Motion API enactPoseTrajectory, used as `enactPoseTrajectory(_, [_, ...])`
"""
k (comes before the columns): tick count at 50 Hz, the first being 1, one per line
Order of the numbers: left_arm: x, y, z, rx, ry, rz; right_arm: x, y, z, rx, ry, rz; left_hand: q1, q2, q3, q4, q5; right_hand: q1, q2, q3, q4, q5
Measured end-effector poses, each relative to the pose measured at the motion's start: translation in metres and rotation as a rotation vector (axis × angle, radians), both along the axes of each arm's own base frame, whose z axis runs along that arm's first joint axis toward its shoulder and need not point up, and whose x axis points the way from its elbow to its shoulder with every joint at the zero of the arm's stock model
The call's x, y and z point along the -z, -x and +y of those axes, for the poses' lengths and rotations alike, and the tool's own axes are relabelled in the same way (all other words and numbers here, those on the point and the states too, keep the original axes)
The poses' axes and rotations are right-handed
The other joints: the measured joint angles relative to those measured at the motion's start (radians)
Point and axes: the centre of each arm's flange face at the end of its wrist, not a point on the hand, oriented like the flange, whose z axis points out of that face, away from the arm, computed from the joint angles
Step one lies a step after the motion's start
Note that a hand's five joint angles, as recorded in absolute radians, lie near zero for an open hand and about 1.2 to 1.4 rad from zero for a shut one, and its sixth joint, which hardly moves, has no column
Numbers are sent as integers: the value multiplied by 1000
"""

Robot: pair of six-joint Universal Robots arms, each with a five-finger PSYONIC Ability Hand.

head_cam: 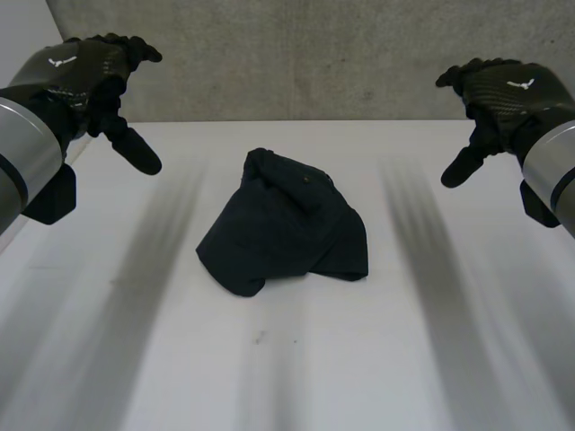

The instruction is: Fold the shorts.

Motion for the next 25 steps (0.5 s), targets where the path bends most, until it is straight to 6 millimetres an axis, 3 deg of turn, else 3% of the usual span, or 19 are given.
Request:
enactPoseTrajectory(7, [24,7,-11,7,-50,-22,25,-12,-3,-87,-56,78,4,1,0,0,0,0,0,0,0,0])
enactPoseTrajectory(12, [64,23,-26,27,-130,-51,52,-22,-5,-170,-96,183,107,90,74,85,71,0,0,0,0,0])
enactPoseTrajectory(13, [79,32,-30,42,-152,-60,61,-25,-5,-190,-108,210,166,143,129,142,123,0,0,0,0,0])
enactPoseTrajectory(15, [90,38,-32,54,-162,-65,67,-27,-6,-203,-119,230,166,143,129,142,123,0,0,0,0,0])
enactPoseTrajectory(19, [132,72,-41,105,-169,-81,89,-32,-11,-224,-160,267,174,160,146,160,142,0,0,0,0,0])
enactPoseTrajectory(25, [184,101,-67,65,-159,-112,104,-33,-16,-223,-190,275,174,161,147,160,143,0,0,0,0,0])
